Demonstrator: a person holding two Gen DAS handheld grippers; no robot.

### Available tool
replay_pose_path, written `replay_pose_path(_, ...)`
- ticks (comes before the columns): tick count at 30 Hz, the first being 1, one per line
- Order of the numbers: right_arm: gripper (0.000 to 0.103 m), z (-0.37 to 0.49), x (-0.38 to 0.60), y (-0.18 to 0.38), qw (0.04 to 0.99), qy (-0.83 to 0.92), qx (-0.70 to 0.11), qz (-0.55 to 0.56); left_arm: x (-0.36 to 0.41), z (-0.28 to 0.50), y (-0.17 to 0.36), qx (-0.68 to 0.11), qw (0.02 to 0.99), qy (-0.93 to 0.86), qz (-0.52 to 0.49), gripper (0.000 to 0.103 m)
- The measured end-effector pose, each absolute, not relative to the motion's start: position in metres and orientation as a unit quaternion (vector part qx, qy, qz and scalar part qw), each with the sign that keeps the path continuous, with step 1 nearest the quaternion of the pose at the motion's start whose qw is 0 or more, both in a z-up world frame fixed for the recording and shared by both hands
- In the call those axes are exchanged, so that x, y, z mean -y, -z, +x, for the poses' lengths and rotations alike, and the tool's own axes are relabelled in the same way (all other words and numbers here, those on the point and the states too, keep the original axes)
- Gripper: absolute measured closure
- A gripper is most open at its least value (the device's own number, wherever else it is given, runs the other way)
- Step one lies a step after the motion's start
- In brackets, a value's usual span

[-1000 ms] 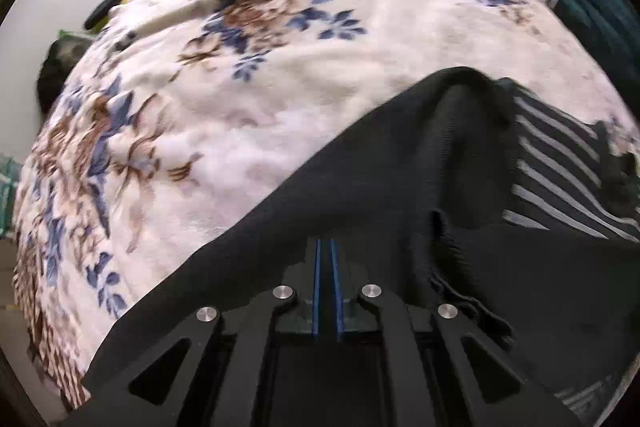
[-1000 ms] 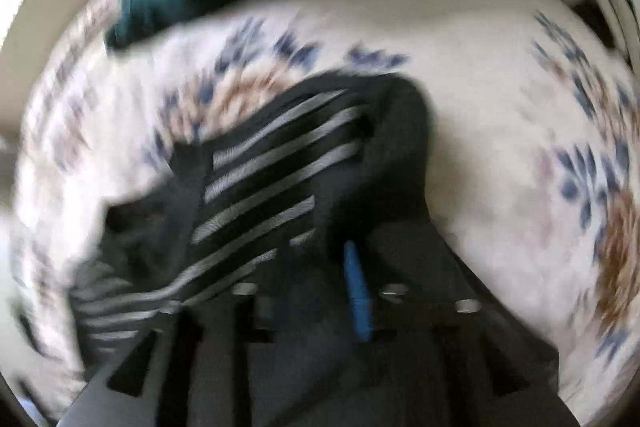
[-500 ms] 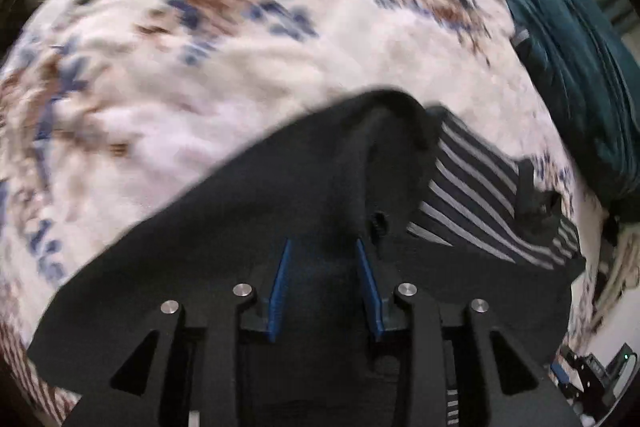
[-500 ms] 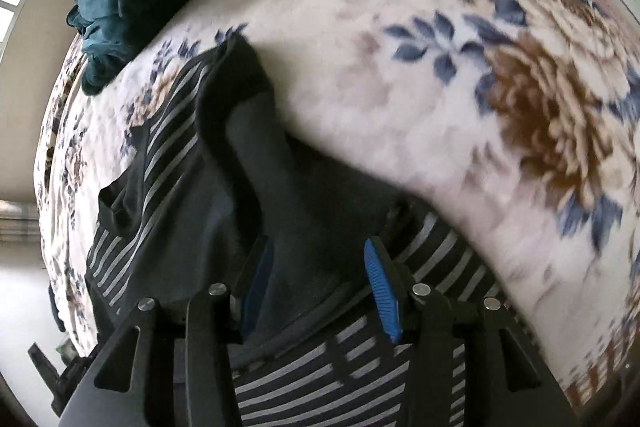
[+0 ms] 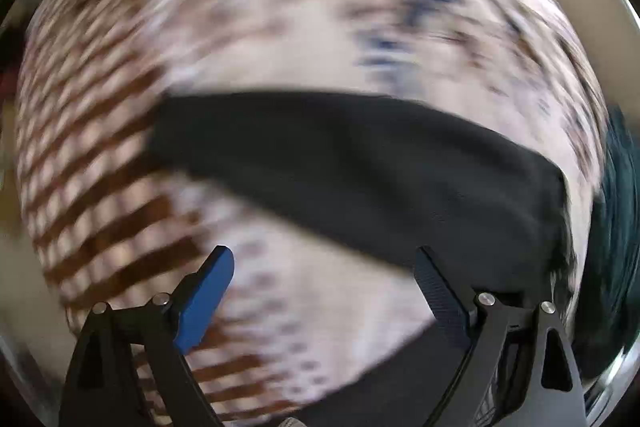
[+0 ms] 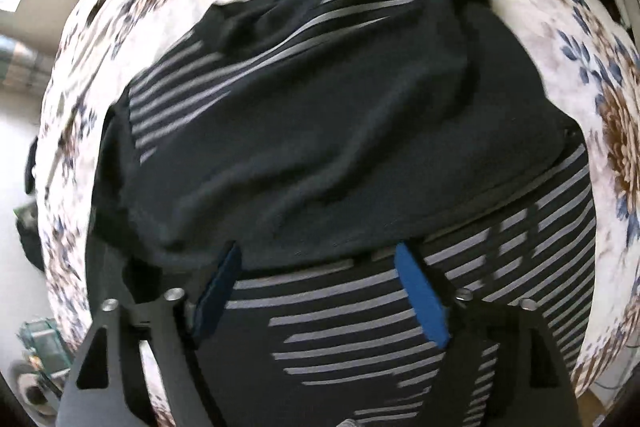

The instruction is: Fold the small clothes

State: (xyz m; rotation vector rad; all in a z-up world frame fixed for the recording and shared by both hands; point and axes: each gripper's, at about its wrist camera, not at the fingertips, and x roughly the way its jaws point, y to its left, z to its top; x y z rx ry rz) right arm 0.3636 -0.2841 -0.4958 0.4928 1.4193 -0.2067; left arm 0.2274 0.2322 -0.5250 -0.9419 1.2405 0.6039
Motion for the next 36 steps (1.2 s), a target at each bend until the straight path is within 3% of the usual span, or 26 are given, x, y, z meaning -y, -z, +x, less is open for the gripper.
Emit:
replay_pose_path(7, 0.019, 0.358, 0.243, 0.502, 0.725, 0.106, -0.654, 0.189, -0.296, 0.191, 0.564, -0.447, 0.613, -0.318, -0.568, 0.012)
replay_pose_path(9, 0.019, 0.355, 0.237, 0.504, 0.725, 0.113, -0.656, 0.178, -0.308, 0.200, 0.560, -0.416, 0.633, -0.331, -0.563, 0.020)
replay_pose_path(10, 0.019, 0.353, 0.235, 0.505, 0.725, 0.118, -0.656, 0.174, -0.310, 0.207, 0.555, -0.414, 0.643, -0.339, -0.548, 0.060)
replay_pose_path(11, 0.019, 0.352, 0.234, 0.506, 0.725, 0.125, -0.657, 0.168, -0.314, 0.219, 0.550, -0.421, 0.659, -0.346, -0.518, 0.089)
replay_pose_path(12, 0.019, 0.352, 0.233, 0.506, 0.725, 0.135, -0.657, 0.160, -0.317, 0.228, 0.545, -0.420, 0.675, -0.338, -0.505, 0.091)
replay_pose_path(16, 0.019, 0.349, 0.236, 0.505, 0.720, 0.213, -0.658, 0.061, -0.316, 0.272, 0.507, -0.416, 0.753, -0.303, -0.411, 0.092)
replay_pose_path(18, 0.012, 0.348, 0.242, 0.504, 0.716, 0.237, -0.656, 0.022, -0.301, 0.301, 0.478, -0.417, 0.795, -0.268, -0.350, 0.092)
replay_pose_path(19, 0.007, 0.347, 0.246, 0.503, 0.717, 0.246, -0.652, 0.009, -0.292, 0.313, 0.467, -0.417, 0.810, -0.252, -0.326, 0.092)
replay_pose_path(23, 0.007, 0.346, 0.267, 0.501, 0.725, 0.262, -0.637, 0.004, -0.233, 0.359, 0.418, -0.411, 0.867, -0.162, -0.231, 0.092)
replay_pose_path(30, 0.007, 0.326, 0.331, 0.509, 0.708, 0.272, -0.641, 0.116, -0.035, 0.435, 0.378, -0.403, 0.904, 0.045, -0.136, 0.092)
replay_pose_path(36, 0.007, 0.287, 0.404, 0.512, 0.680, 0.298, -0.650, 0.164, 0.174, 0.443, 0.391, -0.432, 0.873, 0.210, -0.087, 0.092)
